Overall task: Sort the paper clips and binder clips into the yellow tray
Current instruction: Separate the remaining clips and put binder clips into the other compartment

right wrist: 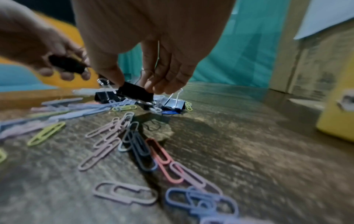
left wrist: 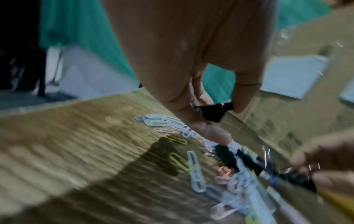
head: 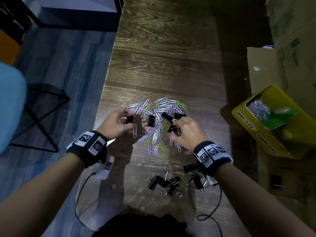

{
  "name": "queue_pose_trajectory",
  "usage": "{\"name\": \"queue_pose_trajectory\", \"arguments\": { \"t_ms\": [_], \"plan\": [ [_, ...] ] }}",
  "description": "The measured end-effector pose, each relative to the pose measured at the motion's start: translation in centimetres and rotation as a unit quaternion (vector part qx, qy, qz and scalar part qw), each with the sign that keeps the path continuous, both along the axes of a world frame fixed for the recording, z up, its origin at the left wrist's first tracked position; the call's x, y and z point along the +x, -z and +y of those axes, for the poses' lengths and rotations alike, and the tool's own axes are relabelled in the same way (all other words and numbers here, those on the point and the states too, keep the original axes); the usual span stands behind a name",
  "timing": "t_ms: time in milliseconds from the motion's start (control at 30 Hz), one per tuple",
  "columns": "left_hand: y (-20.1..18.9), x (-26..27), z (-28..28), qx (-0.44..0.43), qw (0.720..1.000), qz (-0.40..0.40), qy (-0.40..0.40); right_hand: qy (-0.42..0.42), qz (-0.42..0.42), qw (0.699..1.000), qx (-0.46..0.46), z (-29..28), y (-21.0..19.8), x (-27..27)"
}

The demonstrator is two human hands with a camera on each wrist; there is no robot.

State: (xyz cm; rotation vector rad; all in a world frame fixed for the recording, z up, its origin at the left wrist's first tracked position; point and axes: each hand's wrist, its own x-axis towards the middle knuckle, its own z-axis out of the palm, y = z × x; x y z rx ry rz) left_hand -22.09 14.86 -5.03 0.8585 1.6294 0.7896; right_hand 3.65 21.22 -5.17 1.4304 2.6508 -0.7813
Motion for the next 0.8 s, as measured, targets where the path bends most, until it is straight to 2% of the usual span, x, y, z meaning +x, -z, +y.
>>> {"name": "queue_pose_trajectory", "arguments": {
  "t_ms": [33, 67, 133, 200, 233, 300, 333, 433, 500, 600, 667, 800],
  "plan": [
    [0.1, 0.4, 0.3, -0.011, 0.998, -0.051, -0.033, 0.034, 0.042, 0.998, -0.016, -0.1, -0.1, 0.4],
    [0.2, 0.7, 0.7, -0.018, 0.997, -0.067, -0.045, 0.07, 0.085, 0.993, -0.038, -0.3, -0.3, 0.8],
    [0.4, 1.4, 1.8, -0.016, 0.999, -0.037, -0.016, 0.138, 0.162, 0.974, -0.082, -0.5, -0.6, 1.4],
    [0.6, 2.1, 2.8, 0.002, 0.996, 0.05, 0.073, 0.217, 0.242, 0.937, -0.126, -0.4, -0.7, 2.0],
    [0.8, 2.5, 3.2, 0.01, 0.986, 0.109, 0.126, 0.26, 0.28, 0.913, -0.145, -0.2, -0.5, 2.4],
    [1.4, 3.4, 3.6, 0.016, 0.95, 0.244, 0.195, 0.329, 0.331, 0.871, -0.157, 0.4, -0.2, 2.8],
    [1.8, 3.8, 3.7, 0.022, 0.934, 0.286, 0.213, 0.353, 0.34, 0.858, -0.154, 0.8, -0.1, 2.8],
    [2.6, 4.6, 3.7, 0.041, 0.91, 0.326, 0.251, 0.397, 0.336, 0.842, -0.144, 2.0, -0.1, 2.7],
    [2.7, 4.7, 3.5, 0.065, 0.904, 0.33, 0.263, 0.406, 0.307, 0.848, -0.147, 2.8, 0.2, 2.4],
    [2.3, 4.6, 3.5, 0.105, 0.919, 0.296, 0.239, 0.346, 0.183, 0.915, -0.094, 4.1, 0.9, 1.6],
    [1.5, 4.3, 4.2, 0.106, 0.936, 0.262, 0.21, 0.29, 0.136, 0.945, -0.068, 4.9, 1.3, 0.8],
    [-0.3, 4.0, 8.8, 0.098, 0.96, 0.242, 0.106, 0.256, 0.065, 0.961, -0.077, 5.7, 1.8, -0.3]
  ]
}}
